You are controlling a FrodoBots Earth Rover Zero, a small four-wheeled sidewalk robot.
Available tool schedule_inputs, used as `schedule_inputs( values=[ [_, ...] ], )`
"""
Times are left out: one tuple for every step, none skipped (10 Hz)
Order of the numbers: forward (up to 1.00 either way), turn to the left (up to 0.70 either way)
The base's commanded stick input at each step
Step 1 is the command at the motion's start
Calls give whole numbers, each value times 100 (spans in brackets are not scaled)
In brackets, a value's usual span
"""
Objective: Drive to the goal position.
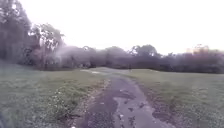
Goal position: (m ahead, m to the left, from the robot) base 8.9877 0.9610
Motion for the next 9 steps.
schedule_inputs(
  values=[
    [0,0],
    [0,0],
    [0,0],
    [0,0],
    [0,-13],
    [0,-63],
    [0,-70],
    [0,0],
    [0,0]
  ],
)
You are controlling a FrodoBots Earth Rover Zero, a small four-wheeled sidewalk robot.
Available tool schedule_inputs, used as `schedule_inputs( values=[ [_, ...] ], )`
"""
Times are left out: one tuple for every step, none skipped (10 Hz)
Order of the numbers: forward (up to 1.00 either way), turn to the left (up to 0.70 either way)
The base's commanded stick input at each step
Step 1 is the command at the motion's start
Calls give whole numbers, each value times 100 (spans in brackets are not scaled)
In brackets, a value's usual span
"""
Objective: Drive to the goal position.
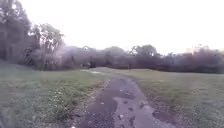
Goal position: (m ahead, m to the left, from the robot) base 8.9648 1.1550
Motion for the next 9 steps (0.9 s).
schedule_inputs(
  values=[
    [0,0],
    [0,0],
    [0,0],
    [0,0],
    [0,0],
    [0,0],
    [0,0],
    [0,-43],
    [0,-69]
  ],
)
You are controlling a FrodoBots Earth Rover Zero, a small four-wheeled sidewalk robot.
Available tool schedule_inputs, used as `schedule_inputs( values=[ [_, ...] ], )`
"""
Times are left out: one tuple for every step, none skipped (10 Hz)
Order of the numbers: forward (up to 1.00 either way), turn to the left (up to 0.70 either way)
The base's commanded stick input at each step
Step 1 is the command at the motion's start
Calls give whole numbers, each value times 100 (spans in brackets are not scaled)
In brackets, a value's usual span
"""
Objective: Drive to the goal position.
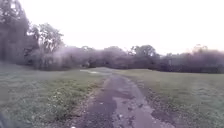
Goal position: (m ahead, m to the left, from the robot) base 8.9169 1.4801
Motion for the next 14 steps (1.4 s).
schedule_inputs(
  values=[
    [0,-70],
    [0,-70],
    [0,-70],
    [0,-70],
    [0,-69],
    [0,-67],
    [0,0],
    [0,0],
    [0,0],
    [0,0],
    [0,0],
    [0,0],
    [0,0],
    [0,0]
  ],
)
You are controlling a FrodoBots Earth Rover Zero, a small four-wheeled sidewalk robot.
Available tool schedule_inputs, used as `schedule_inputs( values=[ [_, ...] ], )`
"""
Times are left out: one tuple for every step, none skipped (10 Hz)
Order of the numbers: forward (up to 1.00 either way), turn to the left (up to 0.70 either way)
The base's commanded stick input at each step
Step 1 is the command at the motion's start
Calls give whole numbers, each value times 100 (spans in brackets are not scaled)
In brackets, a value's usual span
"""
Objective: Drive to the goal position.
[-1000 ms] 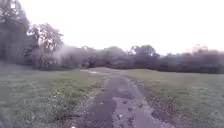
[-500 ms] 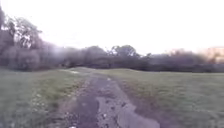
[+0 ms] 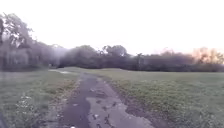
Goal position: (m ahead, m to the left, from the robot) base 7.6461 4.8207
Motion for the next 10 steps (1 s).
schedule_inputs(
  values=[
    [0,0],
    [0,70],
    [0,70],
    [0,7],
    [0,0],
    [0,0],
    [0,0],
    [0,0],
    [0,0],
    [0,0]
  ],
)
